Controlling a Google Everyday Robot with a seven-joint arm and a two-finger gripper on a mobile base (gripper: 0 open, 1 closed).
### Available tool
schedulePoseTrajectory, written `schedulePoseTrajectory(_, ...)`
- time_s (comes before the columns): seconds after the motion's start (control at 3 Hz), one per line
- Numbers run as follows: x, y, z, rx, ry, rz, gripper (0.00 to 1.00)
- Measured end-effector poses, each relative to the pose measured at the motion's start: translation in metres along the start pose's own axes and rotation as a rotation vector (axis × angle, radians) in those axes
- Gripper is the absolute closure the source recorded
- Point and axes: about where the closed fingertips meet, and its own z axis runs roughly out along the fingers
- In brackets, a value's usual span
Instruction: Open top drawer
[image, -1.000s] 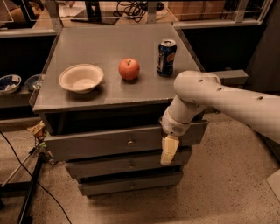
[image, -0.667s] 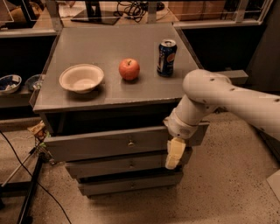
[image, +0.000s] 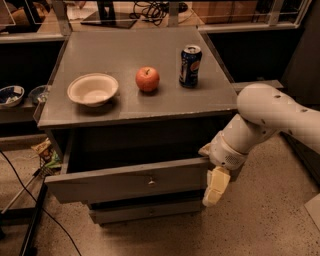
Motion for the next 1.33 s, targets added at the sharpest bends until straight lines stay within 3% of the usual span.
schedulePoseTrajectory(0.33, 0.001, 0.0, 0.001, -0.001, 0.002, 0.001, 0.0)
schedulePoseTrajectory(0.67, 0.014, 0.004, 0.017, -0.044, 0.024, 0.012, 0.0)
schedulePoseTrajectory(1.33, 0.019, 0.013, 0.012, -0.059, 0.024, 0.026, 0.0)
